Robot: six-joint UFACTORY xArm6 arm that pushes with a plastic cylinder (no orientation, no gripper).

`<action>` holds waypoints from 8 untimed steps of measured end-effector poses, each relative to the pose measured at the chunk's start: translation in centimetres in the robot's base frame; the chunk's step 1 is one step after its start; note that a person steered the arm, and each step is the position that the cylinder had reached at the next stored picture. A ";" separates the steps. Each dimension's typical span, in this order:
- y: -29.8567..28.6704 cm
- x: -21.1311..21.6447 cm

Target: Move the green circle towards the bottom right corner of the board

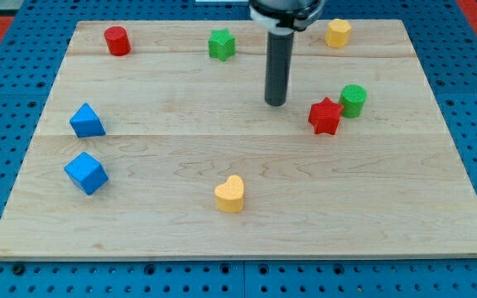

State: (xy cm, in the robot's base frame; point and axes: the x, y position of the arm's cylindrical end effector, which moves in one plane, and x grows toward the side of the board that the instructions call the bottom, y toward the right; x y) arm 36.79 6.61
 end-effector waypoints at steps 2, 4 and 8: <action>7.9 -1.0; 8.1 1.7; 15.5 9.6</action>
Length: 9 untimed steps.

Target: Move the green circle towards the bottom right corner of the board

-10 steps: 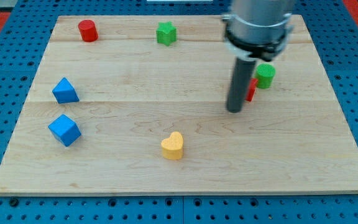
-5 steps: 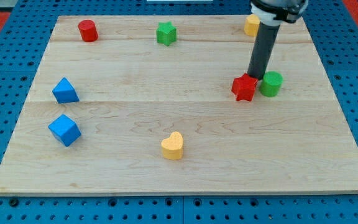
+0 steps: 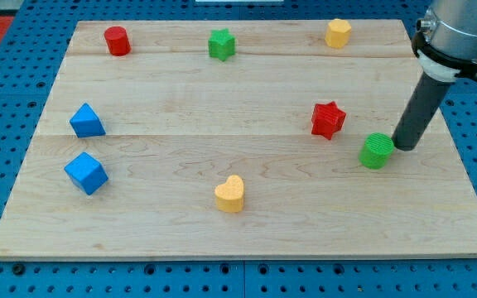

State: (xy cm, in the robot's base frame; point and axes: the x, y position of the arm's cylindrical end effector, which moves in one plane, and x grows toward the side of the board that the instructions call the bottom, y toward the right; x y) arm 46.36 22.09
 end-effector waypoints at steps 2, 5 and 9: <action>-4.5 -1.1; -9.5 4.6; -12.6 11.5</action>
State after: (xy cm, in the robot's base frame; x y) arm 57.90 9.47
